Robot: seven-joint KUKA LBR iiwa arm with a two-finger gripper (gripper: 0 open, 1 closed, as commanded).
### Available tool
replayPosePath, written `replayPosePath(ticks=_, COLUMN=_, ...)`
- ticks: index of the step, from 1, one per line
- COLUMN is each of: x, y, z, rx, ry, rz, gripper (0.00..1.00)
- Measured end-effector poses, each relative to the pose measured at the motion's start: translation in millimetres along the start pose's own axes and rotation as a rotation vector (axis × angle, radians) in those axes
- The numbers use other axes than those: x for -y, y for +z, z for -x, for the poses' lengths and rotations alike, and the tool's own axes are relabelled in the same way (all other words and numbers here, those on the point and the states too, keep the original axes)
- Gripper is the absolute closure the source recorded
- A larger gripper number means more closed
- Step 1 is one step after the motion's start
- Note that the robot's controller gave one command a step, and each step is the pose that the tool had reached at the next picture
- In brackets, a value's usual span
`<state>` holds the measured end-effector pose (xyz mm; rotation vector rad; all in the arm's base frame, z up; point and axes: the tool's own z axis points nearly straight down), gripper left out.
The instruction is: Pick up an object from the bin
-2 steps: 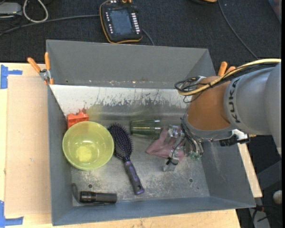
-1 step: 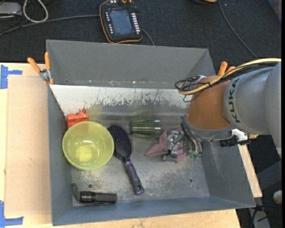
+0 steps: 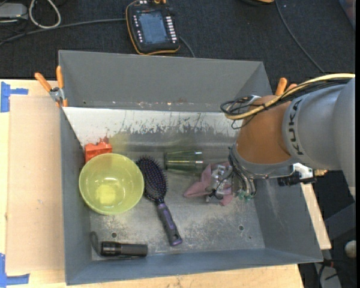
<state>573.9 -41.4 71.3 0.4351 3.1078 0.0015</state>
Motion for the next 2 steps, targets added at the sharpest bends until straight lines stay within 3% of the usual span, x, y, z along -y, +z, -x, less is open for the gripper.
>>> replayPosePath(ticks=2, x=0.1, y=-26.2, z=-0.5, rx=-0.001, ry=-0.002, rz=0.000, gripper=1.00)
